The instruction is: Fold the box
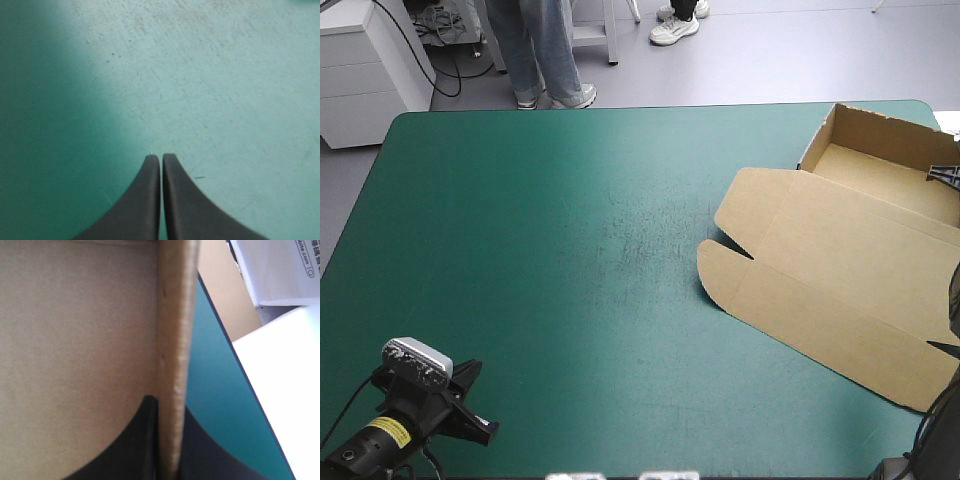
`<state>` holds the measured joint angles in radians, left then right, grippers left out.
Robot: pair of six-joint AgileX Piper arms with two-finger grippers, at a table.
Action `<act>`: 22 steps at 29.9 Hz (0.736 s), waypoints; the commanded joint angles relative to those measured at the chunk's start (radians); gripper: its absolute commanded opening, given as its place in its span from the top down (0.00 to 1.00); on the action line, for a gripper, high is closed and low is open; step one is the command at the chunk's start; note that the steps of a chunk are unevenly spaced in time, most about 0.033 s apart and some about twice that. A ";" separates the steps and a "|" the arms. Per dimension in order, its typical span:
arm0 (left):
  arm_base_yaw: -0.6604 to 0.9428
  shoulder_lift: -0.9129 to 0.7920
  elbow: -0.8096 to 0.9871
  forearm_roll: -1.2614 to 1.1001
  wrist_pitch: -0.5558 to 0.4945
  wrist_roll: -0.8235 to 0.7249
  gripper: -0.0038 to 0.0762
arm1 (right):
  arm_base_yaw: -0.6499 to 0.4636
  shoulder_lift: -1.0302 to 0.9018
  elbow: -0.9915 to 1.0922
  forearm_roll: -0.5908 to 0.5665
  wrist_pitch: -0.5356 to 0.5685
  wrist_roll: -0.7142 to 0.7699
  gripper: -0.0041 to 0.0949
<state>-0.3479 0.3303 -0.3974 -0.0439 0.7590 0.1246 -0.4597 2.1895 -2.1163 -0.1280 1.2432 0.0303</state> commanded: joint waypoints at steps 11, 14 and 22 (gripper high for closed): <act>-0.005 0.010 -0.020 -0.007 -0.072 -0.007 0.96 | -0.013 -0.093 -0.034 -0.041 0.008 -0.043 0.54; -0.005 0.010 -0.020 -0.007 -0.072 -0.007 0.96 | -0.018 -0.106 -0.047 -0.037 0.008 -0.043 0.40; -0.005 0.010 -0.020 -0.007 -0.072 -0.007 0.96 | -0.019 -0.193 -0.069 0.008 0.008 -0.006 0.37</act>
<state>-0.3479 0.3303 -0.3974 -0.0439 0.7586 0.1246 -0.4714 2.1132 -2.1485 -0.1259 1.2434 0.0239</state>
